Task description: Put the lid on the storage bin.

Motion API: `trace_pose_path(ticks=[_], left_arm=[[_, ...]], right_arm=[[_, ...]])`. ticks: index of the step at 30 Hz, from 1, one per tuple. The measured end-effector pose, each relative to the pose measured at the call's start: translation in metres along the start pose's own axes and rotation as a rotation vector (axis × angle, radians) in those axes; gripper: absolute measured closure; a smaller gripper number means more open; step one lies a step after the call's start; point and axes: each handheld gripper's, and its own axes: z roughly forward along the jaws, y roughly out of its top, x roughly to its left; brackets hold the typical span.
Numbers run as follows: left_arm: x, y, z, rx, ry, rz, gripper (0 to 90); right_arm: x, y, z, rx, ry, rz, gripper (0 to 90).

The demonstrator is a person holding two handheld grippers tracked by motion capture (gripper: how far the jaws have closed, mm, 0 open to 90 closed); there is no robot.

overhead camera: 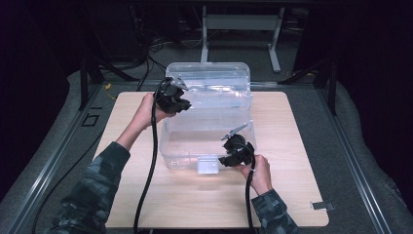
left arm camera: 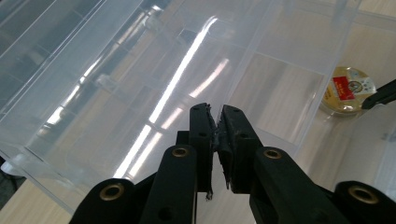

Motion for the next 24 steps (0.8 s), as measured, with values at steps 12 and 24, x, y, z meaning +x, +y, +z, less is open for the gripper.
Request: trace_pose_path(ticks=[12,24], left_arm=[[-0.019,-0.014,-0.009,-0.044,0.006,0.013,83.0],[-0.038,-0.026,-0.012,-0.061,0.029,0.031,82.0]], right_arm=[[0.0,0.0,0.0,0.001,0.0,-0.002,57.0],[0.0,0.0,0.0,-0.002,0.001,0.0,56.8]])
